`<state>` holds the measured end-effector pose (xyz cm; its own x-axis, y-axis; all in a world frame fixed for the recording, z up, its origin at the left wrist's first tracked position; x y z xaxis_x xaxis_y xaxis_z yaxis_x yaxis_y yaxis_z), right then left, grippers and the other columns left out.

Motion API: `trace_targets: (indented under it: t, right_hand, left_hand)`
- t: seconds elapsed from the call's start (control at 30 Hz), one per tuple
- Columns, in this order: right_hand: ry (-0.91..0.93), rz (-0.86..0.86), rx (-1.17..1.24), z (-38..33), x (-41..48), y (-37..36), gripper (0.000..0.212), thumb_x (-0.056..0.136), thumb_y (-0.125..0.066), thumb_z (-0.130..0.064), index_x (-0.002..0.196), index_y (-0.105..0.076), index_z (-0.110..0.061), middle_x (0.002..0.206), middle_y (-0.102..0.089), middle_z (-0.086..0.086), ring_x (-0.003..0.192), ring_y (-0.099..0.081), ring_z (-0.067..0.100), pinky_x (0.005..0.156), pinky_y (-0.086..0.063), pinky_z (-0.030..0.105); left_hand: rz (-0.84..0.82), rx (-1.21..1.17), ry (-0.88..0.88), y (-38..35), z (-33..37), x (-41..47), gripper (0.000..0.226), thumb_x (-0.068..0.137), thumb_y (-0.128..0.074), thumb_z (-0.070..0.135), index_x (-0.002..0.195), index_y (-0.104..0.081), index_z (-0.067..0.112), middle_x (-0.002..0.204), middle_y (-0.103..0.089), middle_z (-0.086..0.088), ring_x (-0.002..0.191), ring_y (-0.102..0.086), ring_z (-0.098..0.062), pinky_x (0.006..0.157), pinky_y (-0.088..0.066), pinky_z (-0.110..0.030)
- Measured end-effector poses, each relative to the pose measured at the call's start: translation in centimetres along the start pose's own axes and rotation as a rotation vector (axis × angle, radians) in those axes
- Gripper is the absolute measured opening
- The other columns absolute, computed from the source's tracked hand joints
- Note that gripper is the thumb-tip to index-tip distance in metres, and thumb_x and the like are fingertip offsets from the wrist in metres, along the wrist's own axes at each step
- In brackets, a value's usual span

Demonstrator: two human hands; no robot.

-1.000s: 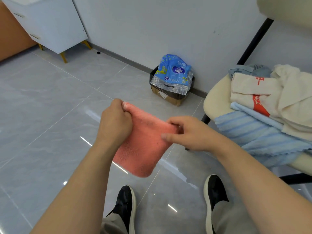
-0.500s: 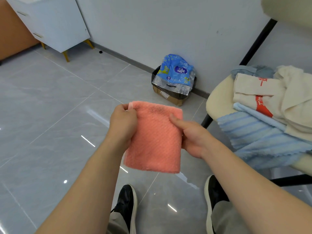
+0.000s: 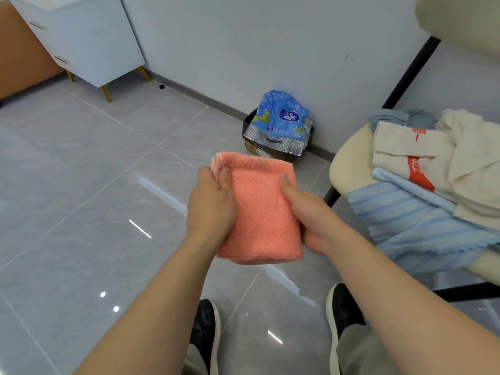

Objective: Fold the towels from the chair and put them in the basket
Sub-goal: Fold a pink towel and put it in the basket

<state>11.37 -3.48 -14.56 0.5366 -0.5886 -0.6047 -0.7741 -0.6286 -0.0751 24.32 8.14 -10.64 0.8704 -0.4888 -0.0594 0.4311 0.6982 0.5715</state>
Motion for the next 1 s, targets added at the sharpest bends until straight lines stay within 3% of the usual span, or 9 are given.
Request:
trace_targets:
  t: [0.07, 0.2, 0.33, 0.57, 0.73, 0.83, 0.9, 0.97, 1.0]
  right_hand:
    - [0.003, 0.02, -0.061, 0.7, 0.0, -0.3, 0.056, 0.083, -0.065, -0.066, 0.107, -0.069, -0.015, 0.098, -0.077, 0.002, 0.091, -0.074, 0.023, 0.087, -0.059, 0.042]
    - [0.277, 0.21, -0.353, 1.0, 0.4, -0.2, 0.056, 0.088, -0.051, -0.072, 0.103, -0.064, -0.019, 0.097, -0.073, 0.001, 0.089, -0.07, 0.021, 0.081, -0.058, 0.043]
    - [0.401, 0.31, -0.477, 0.1, 0.5, 0.4, 0.053, 0.09, -0.048, -0.07, 0.103, -0.058, -0.019, 0.096, -0.067, -0.003, 0.088, -0.063, 0.017, 0.078, -0.05, 0.037]
    - [0.312, 0.309, -0.508, 4.5, 5.2, 3.1, 0.062, 0.089, -0.042, -0.074, 0.097, -0.058, -0.014, 0.087, -0.066, 0.0, 0.08, -0.063, 0.019, 0.061, -0.041, 0.031]
    - [0.236, 0.315, -0.5, 5.9, 7.7, 2.5, 0.047, 0.095, -0.05, -0.06, 0.094, -0.056, -0.013, 0.085, -0.063, 0.0, 0.078, -0.06, 0.016, 0.063, -0.044, 0.031]
    - [0.175, 0.306, -0.547, 4.2, 5.8, 1.8, 0.044, 0.097, -0.052, -0.054, 0.094, -0.054, -0.01, 0.083, -0.061, 0.0, 0.078, -0.06, 0.02, 0.067, -0.046, 0.035]
    - [0.121, 0.285, -0.624, 1.9, 3.2, 1.2, 0.042, 0.098, -0.052, -0.052, 0.094, -0.053, -0.01, 0.085, -0.062, 0.003, 0.08, -0.06, 0.022, 0.07, -0.047, 0.037]
    - [0.094, 0.252, -0.706, -1.4, -0.1, 0.0, 0.04, 0.098, -0.051, -0.051, 0.092, -0.052, -0.011, 0.088, -0.063, 0.006, 0.081, -0.059, 0.024, 0.069, -0.044, 0.036]
    - [0.078, 0.231, -0.741, -3.5, -1.7, -0.9, 0.04, 0.098, -0.051, -0.051, 0.091, -0.052, -0.012, 0.089, -0.063, 0.006, 0.082, -0.058, 0.024, 0.068, -0.041, 0.035]
  left_hand:
    - [0.019, 0.037, 0.0, -0.1, -0.3, 0.3, 0.033, 0.106, -0.033, 0.045, 0.097, -0.043, 0.016, 0.081, -0.054, 0.004, 0.073, -0.051, -0.02, 0.062, -0.031, -0.037]
    - [0.033, 0.192, -0.024, -0.3, -0.7, 0.9, 0.037, 0.105, -0.029, 0.049, 0.1, -0.042, 0.015, 0.088, -0.057, -0.005, 0.081, -0.053, -0.033, 0.069, -0.039, -0.041]
    - [0.03, 0.259, -0.008, -0.9, -0.6, 1.5, 0.039, 0.105, -0.026, 0.051, 0.1, -0.041, 0.015, 0.089, -0.053, -0.004, 0.081, -0.051, -0.032, 0.07, -0.039, -0.041]
    - [-0.09, 0.195, 0.087, -5.5, -3.1, 3.7, 0.042, 0.104, -0.034, 0.05, 0.1, -0.048, 0.011, 0.092, -0.057, -0.004, 0.087, -0.054, -0.029, 0.071, -0.038, -0.038]
    - [-0.102, 0.18, 0.198, -7.5, -5.0, 5.3, 0.04, 0.104, -0.038, 0.048, 0.095, -0.049, 0.01, 0.082, -0.054, 0.0, 0.079, -0.051, -0.026, 0.066, -0.034, -0.037]
    - [-0.138, 0.097, 0.344, -6.1, -4.4, 4.0, 0.043, 0.101, -0.04, 0.054, 0.09, -0.052, 0.013, 0.083, -0.06, 0.0, 0.08, -0.058, -0.025, 0.064, -0.038, -0.036]
    - [-0.197, -0.023, 0.594, -4.0, -4.0, 2.4, 0.051, 0.097, -0.046, 0.059, 0.088, -0.059, 0.01, 0.086, -0.064, 0.0, 0.084, -0.063, -0.024, 0.066, -0.045, -0.033]
    - [-0.258, -0.255, 0.914, -0.5, -2.2, 0.3, 0.048, 0.092, -0.057, 0.059, 0.086, -0.063, 0.012, 0.094, -0.068, -0.001, 0.088, -0.066, -0.022, 0.079, -0.055, -0.036]
    - [-0.283, -0.282, 0.974, 1.6, -0.9, -0.5, 0.042, 0.092, -0.06, 0.057, 0.086, -0.063, 0.016, 0.096, -0.069, -0.001, 0.089, -0.067, -0.022, 0.085, -0.056, -0.039]
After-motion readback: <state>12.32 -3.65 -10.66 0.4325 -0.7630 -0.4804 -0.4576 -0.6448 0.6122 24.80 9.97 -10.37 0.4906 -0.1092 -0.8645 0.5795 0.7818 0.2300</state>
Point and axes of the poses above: each hand's wrist, its own x-axis towards the middle knuckle, its own y-axis out of the back of the hand, z = x × y, the point moved 2 cm from there along x, towards the middle knuckle
